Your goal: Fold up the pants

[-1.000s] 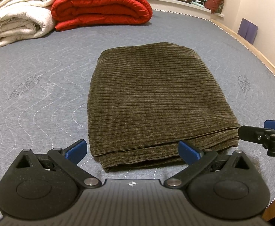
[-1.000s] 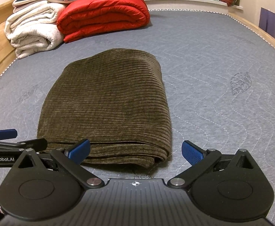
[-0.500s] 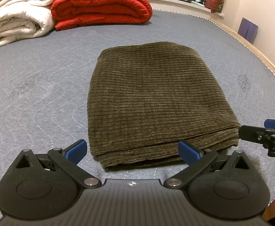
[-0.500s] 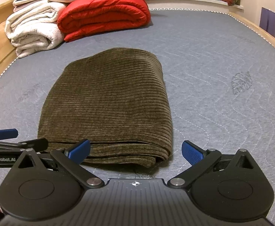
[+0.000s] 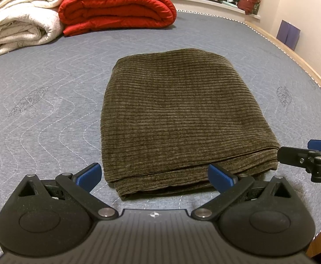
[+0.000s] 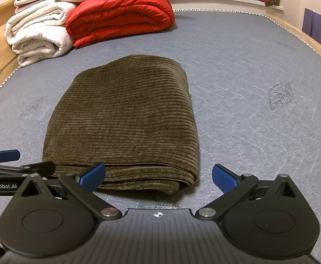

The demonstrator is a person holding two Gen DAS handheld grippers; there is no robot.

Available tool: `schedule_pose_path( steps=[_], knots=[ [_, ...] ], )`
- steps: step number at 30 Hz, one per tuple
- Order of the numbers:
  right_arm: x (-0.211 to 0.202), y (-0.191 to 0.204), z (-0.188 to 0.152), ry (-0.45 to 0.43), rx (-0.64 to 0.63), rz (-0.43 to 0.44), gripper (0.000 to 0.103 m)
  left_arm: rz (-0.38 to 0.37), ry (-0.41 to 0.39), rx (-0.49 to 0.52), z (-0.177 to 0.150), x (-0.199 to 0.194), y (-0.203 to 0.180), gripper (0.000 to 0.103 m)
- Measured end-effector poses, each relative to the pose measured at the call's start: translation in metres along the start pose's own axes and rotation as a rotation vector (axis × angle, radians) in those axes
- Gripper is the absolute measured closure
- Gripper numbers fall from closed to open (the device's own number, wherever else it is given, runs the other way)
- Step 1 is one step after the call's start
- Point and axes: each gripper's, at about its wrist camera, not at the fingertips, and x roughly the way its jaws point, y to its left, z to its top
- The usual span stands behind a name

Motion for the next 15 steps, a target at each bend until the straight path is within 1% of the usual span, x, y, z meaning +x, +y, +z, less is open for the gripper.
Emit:
schedule_pose_path(
  steps=[15],
  knots=[
    [0.0014, 0.0019, -0.0011, 0.004, -0.001, 0.0, 0.001, 0.001, 0.0, 0.001, 0.0001, 0.0, -0.0003, 0.0]
  ],
)
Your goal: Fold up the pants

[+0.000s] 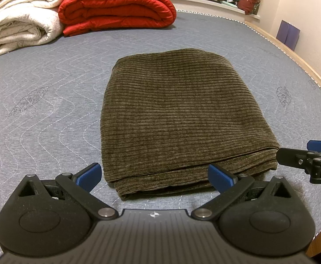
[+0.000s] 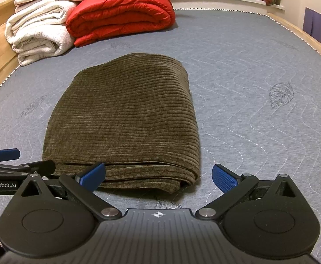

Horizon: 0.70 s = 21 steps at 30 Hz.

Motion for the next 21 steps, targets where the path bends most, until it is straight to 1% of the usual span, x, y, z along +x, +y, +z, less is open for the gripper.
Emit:
schedule_pose_path(
  steps=[21],
  knots=[
    [0.0007, 0.0011, -0.001, 0.006, 0.002, 0.0, 0.001, -0.006, -0.004, 0.007, -0.0006, -0.0004, -0.001, 0.0]
  ],
)
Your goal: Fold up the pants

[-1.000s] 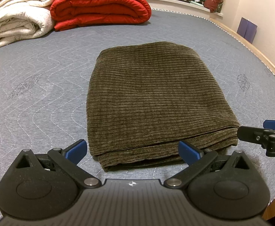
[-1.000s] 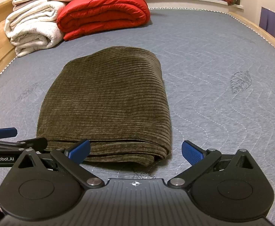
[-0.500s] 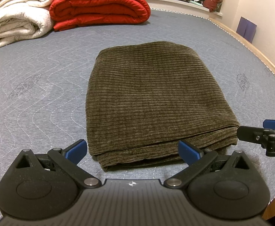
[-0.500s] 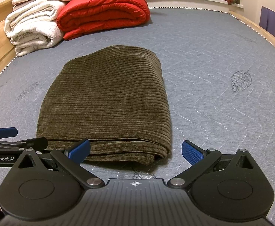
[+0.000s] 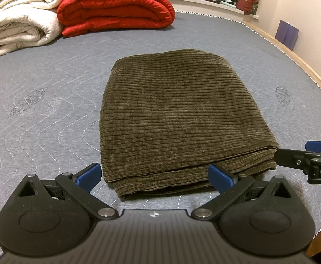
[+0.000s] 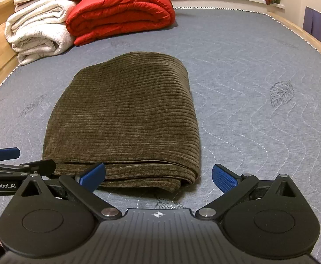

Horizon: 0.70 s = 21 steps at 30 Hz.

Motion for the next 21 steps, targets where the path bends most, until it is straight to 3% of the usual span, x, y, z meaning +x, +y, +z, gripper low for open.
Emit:
schedule_pose_path(
  steps=[21],
  knots=[
    [0.0, 0.0004, -0.0005, 0.002, 0.003, 0.0, 0.001, -0.008, -0.005, 0.012, 0.0008, -0.0011, -0.0006, 0.0]
  ],
)
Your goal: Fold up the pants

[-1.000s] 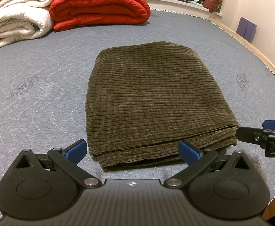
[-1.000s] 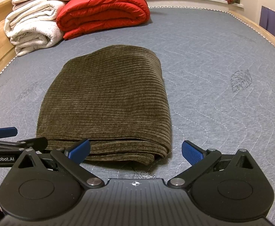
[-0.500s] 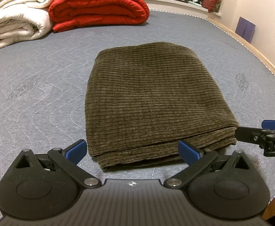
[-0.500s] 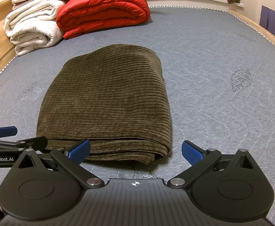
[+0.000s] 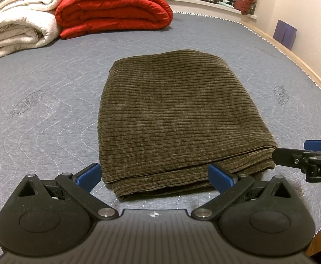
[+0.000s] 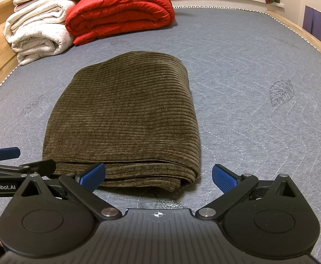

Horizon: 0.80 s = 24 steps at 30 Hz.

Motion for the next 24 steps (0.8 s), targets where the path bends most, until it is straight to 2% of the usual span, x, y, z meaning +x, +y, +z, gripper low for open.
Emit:
schedule_pose_path(
  steps=[24],
  knots=[
    [-0.0001, -0.0005, 0.0001, 0.003, 0.0, 0.001, 0.001, -0.006, -0.002, 0.008, -0.0006, -0.0005, -0.0004, 0.0]
  ],
)
